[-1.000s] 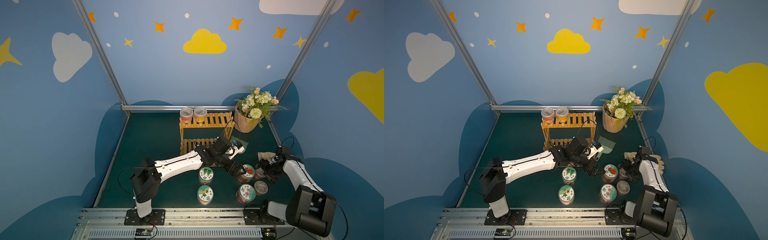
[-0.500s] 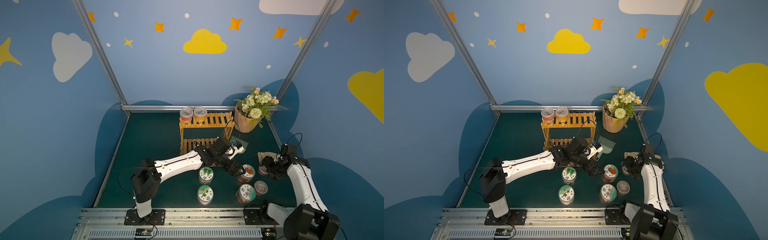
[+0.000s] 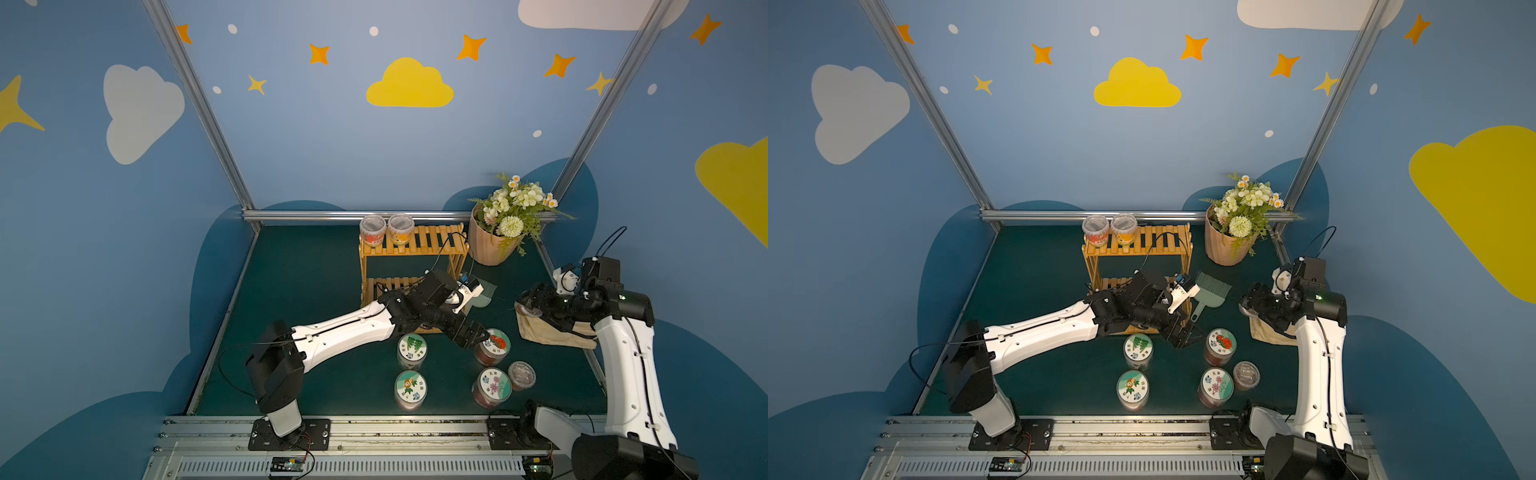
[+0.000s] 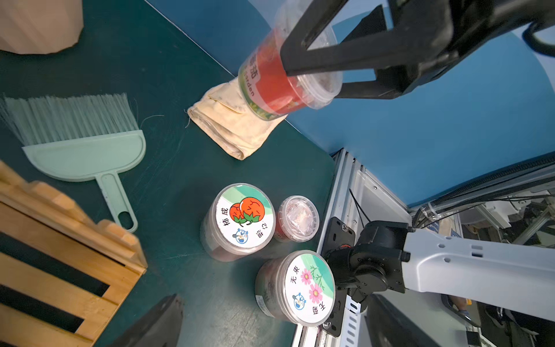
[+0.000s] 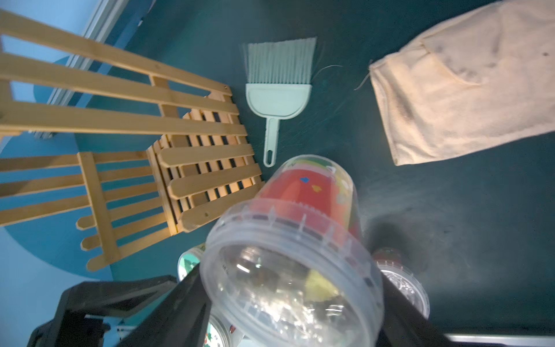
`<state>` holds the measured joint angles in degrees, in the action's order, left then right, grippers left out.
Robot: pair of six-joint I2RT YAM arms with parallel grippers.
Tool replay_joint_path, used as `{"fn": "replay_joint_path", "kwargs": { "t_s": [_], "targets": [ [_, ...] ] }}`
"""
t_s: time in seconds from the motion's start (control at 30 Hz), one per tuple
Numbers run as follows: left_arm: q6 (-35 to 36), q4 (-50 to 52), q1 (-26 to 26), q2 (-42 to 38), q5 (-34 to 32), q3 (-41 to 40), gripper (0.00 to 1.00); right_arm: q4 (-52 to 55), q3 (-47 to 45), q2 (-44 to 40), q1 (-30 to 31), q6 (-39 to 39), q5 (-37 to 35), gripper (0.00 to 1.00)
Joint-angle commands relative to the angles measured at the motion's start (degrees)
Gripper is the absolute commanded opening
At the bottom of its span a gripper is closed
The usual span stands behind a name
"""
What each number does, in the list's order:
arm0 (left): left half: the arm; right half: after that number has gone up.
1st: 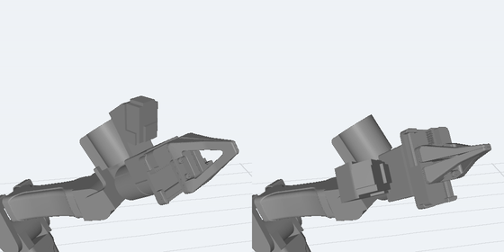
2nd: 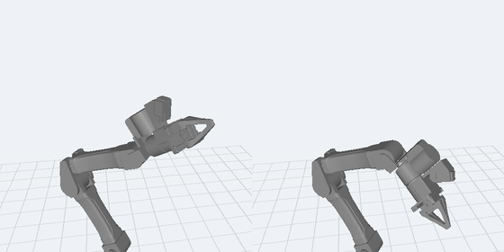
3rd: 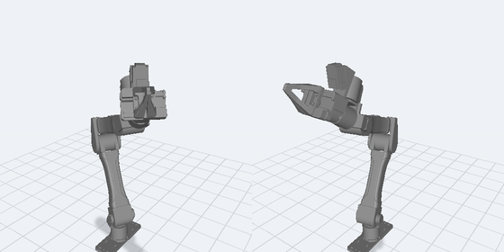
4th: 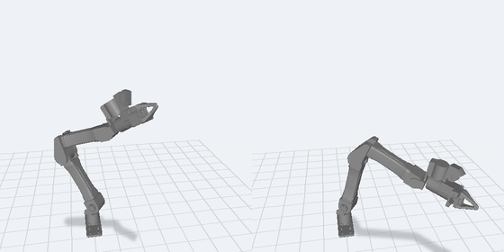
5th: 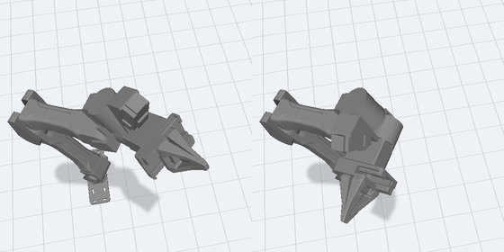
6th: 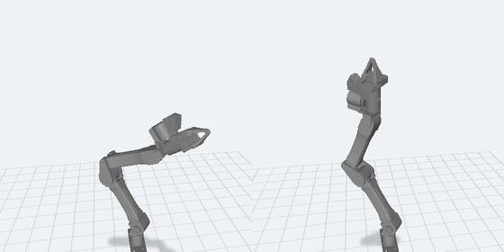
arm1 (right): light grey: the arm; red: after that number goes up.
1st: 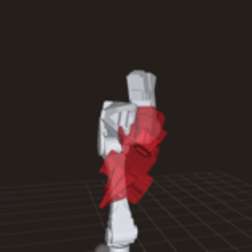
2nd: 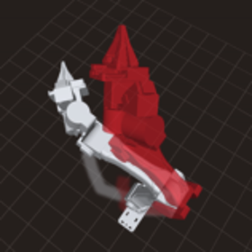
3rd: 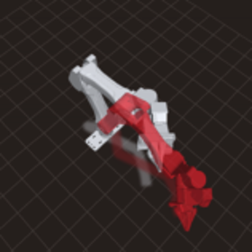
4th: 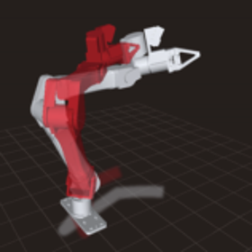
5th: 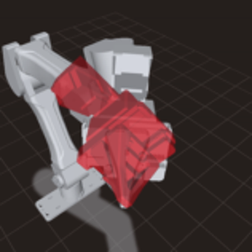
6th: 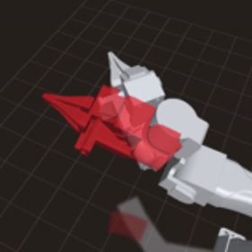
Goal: Place the seed container on the shelf
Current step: Pick up the seed jar at the center of the board.
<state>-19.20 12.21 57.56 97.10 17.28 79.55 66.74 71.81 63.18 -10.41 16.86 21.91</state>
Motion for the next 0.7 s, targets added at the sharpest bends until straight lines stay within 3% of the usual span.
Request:
{"fn": "replay_joint_path", "kwargs": {
  "t_s": [0.0, 0.4, 0.67],
  "targets": [
    [-1.1, -3.3, -0.7, -3.4, -3.3, -2.5, 1.0, 5.4, 3.7, 1.0, 3.3, -2.8, 3.2, 0.73],
    [-0.1, -6.8, -3.4, -16.0, -13.8, -13.1, 1.0, 5.4, 15.6, 3.3, 15.8, -1.0, 2.5, 0.73],
    [1.9, -6.1, -6.4, -23.6, -16.4, -17.0, 1.0, 2.2, 25.7, 7.7, 23.0, 0.6, 0.6, 0.73]
  ]
}}
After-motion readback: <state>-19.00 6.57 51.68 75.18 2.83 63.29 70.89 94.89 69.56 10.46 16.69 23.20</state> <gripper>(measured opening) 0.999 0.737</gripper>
